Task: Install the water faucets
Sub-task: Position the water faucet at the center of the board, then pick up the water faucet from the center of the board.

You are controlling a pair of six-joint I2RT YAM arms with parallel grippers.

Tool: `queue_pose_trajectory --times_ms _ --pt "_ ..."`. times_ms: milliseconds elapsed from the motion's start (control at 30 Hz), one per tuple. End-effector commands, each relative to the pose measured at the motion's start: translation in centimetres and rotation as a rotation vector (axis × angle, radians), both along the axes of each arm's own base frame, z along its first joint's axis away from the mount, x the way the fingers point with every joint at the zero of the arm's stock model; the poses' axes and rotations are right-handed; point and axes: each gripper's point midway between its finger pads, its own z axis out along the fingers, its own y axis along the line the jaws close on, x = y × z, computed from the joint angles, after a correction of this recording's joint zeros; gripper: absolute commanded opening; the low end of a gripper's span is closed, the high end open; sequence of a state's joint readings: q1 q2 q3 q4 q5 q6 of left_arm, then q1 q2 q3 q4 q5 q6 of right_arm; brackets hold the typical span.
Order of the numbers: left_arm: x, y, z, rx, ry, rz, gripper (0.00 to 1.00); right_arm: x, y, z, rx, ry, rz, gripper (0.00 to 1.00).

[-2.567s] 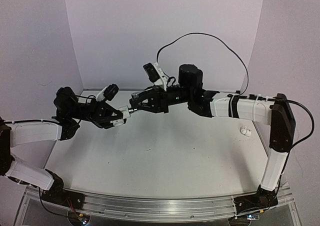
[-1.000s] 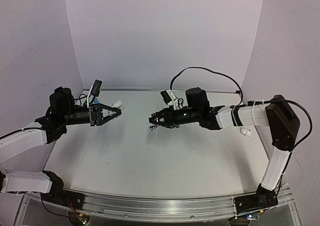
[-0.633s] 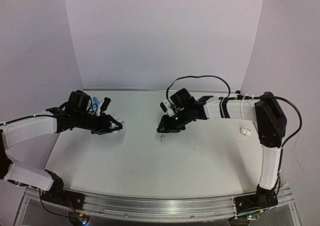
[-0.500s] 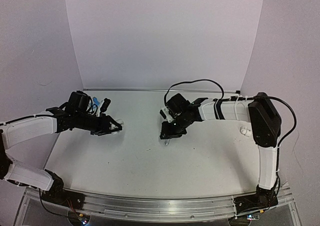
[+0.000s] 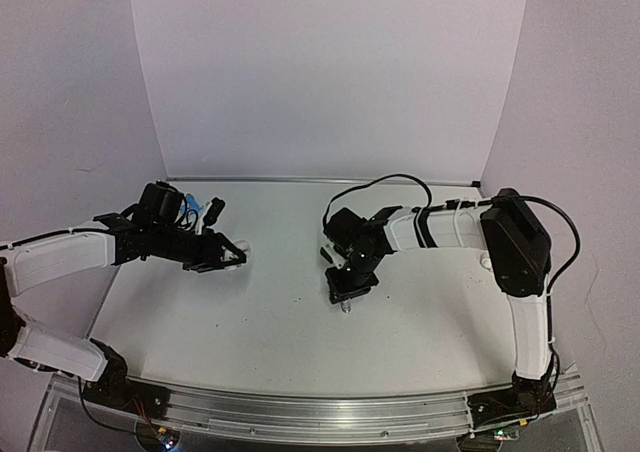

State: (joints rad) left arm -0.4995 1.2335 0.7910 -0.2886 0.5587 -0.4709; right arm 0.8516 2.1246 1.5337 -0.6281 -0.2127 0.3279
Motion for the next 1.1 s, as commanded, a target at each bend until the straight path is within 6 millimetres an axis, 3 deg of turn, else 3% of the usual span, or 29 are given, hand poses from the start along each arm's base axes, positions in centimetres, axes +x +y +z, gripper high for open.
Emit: queue_pose_trajectory --times_ms 0,100,233,433,767,900,1000,1067 --pt "0.4 -0.9 3.4 -0.06 -0.095 -0.037 0.0 0.3 -0.9 -0.4 -0.073 -0.028 0.004 0.36" --pt "0.4 -0.9 3.3 -0.06 -0.097 -0.039 0.0 0.3 -0.8 0.3 -0.076 -0.041 0.01 0.38" --pt "0.5 -1.0 3.2 -0.059 -0.098 -0.045 0.0 0.3 -0.7 1.2 -0.072 -0.06 0.014 0.33" --pt "0.3 -1.2 3.2 -0.066 -0.096 -0.057 0.0 0.4 -0.1 2.8 -0.05 -0.085 0.01 0.42" --pt "0.3 -1.2 2.8 -0.064 -0.087 -0.059 0.0 1.9 -0.1 2.6 -0.091 -0.156 0.007 0.26" --pt "0.3 -0.9 0.9 -0.036 -0.022 -0.026 0.0 2.3 0.2 3.0 -0.074 -0.182 0.008 0.13" --pt "0.3 0.0 -2.8 0.082 0.107 0.024 0.0 2.3 0.8 3.4 -0.045 -0.178 0.021 0.02" --pt "0.2 0.3 -5.0 0.198 0.171 0.039 0.0 1.8 1.1 3.6 -0.032 -0.15 0.039 0.0"
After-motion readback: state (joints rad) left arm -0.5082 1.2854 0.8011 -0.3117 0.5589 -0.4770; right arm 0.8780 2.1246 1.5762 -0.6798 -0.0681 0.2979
